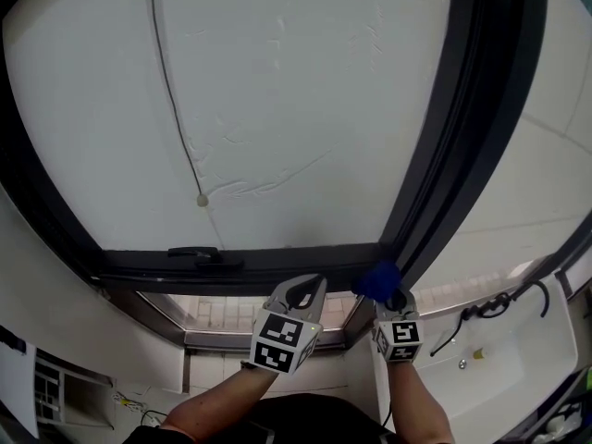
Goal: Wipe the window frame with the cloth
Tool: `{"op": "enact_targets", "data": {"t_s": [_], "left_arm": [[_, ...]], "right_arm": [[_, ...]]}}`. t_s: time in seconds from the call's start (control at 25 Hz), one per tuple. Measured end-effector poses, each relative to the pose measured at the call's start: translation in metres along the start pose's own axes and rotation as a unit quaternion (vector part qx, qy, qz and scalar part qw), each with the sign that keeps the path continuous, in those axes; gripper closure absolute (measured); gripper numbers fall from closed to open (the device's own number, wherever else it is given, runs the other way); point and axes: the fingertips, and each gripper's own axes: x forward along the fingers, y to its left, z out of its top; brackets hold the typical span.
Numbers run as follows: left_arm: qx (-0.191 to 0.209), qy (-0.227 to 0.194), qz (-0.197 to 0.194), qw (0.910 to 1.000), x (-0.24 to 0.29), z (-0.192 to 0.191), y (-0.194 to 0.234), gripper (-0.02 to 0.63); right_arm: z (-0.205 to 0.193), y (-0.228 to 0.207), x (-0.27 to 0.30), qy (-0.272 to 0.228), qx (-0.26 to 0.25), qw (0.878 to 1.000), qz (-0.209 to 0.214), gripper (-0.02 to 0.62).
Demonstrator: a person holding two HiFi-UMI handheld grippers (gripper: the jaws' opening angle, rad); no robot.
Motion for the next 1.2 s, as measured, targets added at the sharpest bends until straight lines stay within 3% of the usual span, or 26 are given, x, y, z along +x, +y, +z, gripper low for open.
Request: {"op": "enact_targets", "data": {"t_s": [0.24, 0.6, 0.8, 0.96, 1.2], "left_arm": [[-0.004, 0.002, 0.001, 1.0, 0.007, 0.0, -0.009, 0.612], [-0.004, 0.007, 0.014, 0.9999, 0.002, -0.004, -0.004, 0.612], [-0.008, 0.006, 0.013, 0.9999, -0.005, -0.002, 0.001, 0.612], [-0.001, 0.001, 0.007, 1.0, -0.018, 0.006, 0.009, 0.612], [0.007, -0.005, 0.01, 0.9999, -0.053, 0.015, 0.037, 0.612]], "right_arm": [[-0.017, -0.016, -0.008, 0.04, 0.006, 0.999, -0.011, 0.512], [-0.018, -0.019, -0.012, 0.028, 0.01, 1.0, -0.007, 0.515], [0.012, -0.015, -0.027, 0.017, -0.002, 1.0, -0.011, 0.517], [0.053, -0.019, -0.04, -0.011, 0.036, 0.999, -0.04, 0.517], [0.076, -0.016, -0.063, -0.043, 0.092, 0.992, -0.069, 0.517]]}}
